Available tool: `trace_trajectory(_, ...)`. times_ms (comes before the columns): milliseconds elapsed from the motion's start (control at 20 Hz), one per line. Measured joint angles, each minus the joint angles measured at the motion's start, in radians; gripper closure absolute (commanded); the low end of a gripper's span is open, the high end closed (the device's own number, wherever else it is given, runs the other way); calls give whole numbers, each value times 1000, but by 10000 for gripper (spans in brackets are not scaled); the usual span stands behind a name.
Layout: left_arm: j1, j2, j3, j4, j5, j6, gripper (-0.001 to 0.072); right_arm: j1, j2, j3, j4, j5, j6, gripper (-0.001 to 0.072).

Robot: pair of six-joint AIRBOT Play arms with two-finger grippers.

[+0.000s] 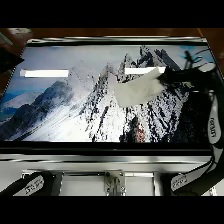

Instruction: Fold the shirts.

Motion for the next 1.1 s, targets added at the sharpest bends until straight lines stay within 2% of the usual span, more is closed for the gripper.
trace_trajectory(250,-60,0,0,0,-25,-22,672,-315,0,32,-129,105,70,651)
trace_trajectory(600,-127,0,0,0,-32,-42,672,-688,41,-13,-467,308,167,651)
trace_trajectory(850,-147,0,0,5,-32,-42,672,-843,154,-264,-542,319,177,651)
trace_trajectory(1100,-151,0,0,12,-32,-42,672,-908,298,-581,-579,221,167,651)
